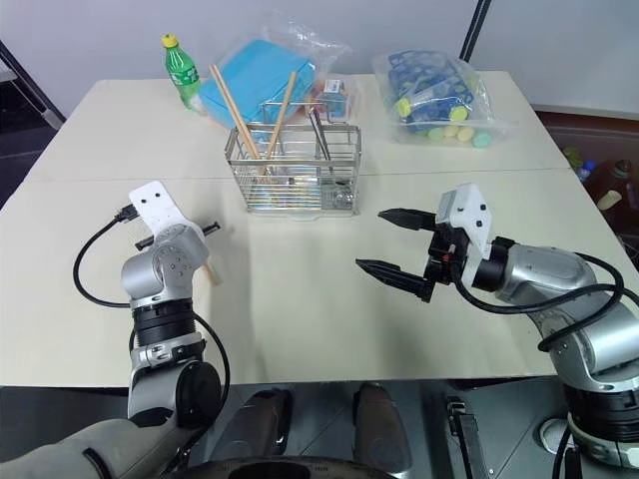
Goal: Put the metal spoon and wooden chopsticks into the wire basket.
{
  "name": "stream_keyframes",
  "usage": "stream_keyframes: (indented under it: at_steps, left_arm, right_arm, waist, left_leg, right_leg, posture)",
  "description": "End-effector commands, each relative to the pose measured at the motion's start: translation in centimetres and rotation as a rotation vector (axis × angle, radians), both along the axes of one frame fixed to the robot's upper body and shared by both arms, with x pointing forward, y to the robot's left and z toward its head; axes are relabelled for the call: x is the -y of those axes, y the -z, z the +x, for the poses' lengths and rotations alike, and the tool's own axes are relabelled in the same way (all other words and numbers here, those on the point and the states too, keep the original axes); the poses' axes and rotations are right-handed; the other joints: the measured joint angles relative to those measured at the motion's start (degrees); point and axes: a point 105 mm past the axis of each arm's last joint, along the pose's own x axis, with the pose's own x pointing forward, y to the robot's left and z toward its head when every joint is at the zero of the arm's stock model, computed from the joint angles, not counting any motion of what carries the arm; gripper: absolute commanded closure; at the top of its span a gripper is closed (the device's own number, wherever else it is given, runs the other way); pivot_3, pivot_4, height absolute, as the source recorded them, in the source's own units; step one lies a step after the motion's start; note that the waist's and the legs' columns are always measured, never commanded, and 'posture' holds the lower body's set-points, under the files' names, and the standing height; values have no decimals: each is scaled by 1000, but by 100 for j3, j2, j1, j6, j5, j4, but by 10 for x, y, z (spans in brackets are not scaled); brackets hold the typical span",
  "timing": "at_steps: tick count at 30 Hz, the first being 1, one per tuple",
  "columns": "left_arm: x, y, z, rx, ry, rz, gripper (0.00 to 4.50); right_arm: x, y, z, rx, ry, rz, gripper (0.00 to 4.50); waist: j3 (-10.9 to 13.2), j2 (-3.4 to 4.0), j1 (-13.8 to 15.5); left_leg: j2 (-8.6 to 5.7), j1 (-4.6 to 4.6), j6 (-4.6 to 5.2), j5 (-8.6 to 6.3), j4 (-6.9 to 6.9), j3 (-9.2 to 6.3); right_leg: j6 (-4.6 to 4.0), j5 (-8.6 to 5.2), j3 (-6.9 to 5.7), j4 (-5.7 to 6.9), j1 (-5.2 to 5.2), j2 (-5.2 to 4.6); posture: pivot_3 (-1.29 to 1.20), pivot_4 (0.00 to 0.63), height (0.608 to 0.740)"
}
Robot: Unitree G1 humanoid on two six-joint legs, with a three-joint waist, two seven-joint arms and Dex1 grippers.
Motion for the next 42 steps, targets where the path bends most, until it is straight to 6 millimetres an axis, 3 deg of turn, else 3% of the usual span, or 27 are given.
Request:
stream_keyframes:
  at_steps: [1,6,11,15,19,22,26,29,34,42]
  left_arm:
    - [1,11,-2,-35,15,-14,4448]
    - [-18,-31,10,134,-18,60,4448]
    - [-51,-88,27,355,18,117,4448]
    - [-71,-157,39,626,145,264,4448]
    - [-56,-238,32,1043,357,198,4448]
    - [-32,-268,24,1218,548,185,4448]
    - [7,-275,22,1299,832,103,4448]
    - [25,-271,23,1339,967,-18,4448]
    - [43,-258,31,1425,1051,-262,4448]
    - [63,-244,49,1389,1091,-332,4448]
  right_arm:
    - [-1,-10,-8,37,-22,0,0]
    - [-2,-11,-5,42,-6,8,0]
    - [-5,-14,-7,46,-10,19,0]
    - [-6,-17,-3,71,17,35,0]
    - [2,-13,10,93,110,35,0]
    - [6,-11,16,108,161,50,0]
    - [3,-9,20,126,197,93,0]
    - [-1,-8,24,143,216,121,0]
    - [-8,-2,31,173,246,160,0]
    - [-17,2,33,196,285,201,0]
  waist:
    - [0,0,1]
    - [4,-8,-11]
    - [9,-16,-13]
    - [9,-16,-6]
    - [10,-19,37]
    - [10,-22,55]
    - [9,-19,23]
    - [9,-19,-24]
    - [9,-19,-56]
    - [9,-19,-55]
  left_leg:
    - [0,0,0,0,0,0]
    - [0,-1,0,0,1,0]
    - [1,-10,-2,1,-1,-1]
    - [0,-12,-4,2,-2,-1]
    - [0,-18,-5,3,-2,-2]
    - [-4,-21,-6,3,-2,-1]
    - [-4,-15,-5,3,-8,0]
    - [-4,-15,-4,3,-2,-1]
    - [-1,-12,-4,3,-2,-2]
    - [-1,-13,-3,3,-4,-2]
  right_leg:
    - [0,0,0,0,0,0]
    - [0,0,0,0,-1,1]
    - [0,0,-1,1,-13,1]
    - [0,0,-1,-1,-13,0]
    - [0,0,-2,-6,-13,-1]
    - [1,1,-3,-12,-13,-6]
    - [2,1,-2,-8,-14,-6]
    - [2,1,-2,-1,-13,-6]
    - [2,1,-2,3,-15,-2]
    - [2,1,-2,3,-17,-1]
  posture:
    - [0,150,740]
    - [0,150,740]
    - [0,150,740]
    - [0,150,740]
    - [0,150,740]
    - [0,150,740]
    - [0,150,740]
    - [0,150,740]
    - [0,150,740]
    - [0,150,740]
